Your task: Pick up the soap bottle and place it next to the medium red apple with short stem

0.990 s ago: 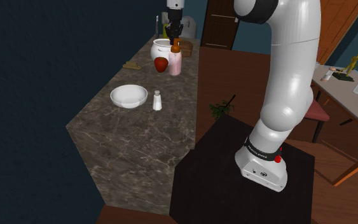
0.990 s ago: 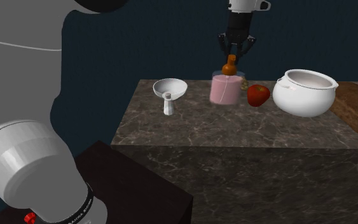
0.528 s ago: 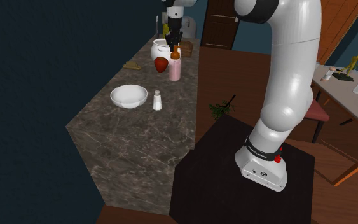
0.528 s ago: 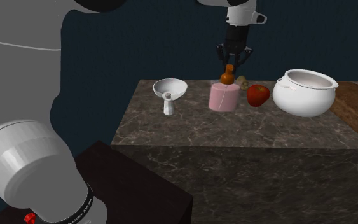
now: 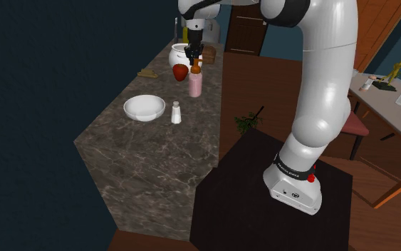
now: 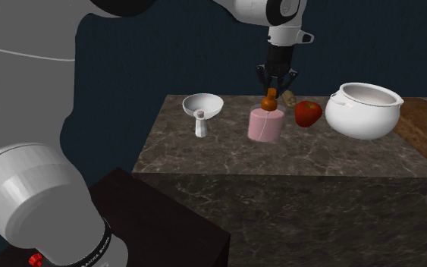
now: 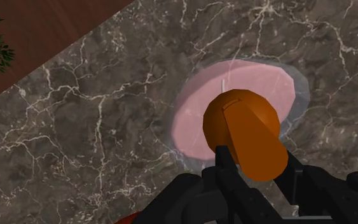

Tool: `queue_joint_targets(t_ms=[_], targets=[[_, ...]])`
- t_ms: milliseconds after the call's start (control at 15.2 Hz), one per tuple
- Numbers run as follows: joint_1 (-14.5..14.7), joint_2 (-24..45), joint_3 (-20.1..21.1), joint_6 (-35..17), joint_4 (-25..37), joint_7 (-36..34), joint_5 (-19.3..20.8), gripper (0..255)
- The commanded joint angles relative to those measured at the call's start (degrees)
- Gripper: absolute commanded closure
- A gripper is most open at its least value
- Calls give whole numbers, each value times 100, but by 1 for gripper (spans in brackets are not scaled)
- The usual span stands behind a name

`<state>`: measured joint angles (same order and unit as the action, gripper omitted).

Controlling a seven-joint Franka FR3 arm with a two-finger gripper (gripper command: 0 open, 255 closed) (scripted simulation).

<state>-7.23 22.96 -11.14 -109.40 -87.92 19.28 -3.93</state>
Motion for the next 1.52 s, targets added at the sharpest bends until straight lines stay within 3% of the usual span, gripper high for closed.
queue_joint_targets(t_ms=[0,726,792,1122,1452], targets=[[1,19,3,-162,-138,8,-8,255],[0,93,11,-409,-312,18,-25,255],[1,92,11,-411,-316,18,-25,0],[0,93,11,-409,-312,18,-25,0],[-2,-49,-6,257,214,-9,12,0]])
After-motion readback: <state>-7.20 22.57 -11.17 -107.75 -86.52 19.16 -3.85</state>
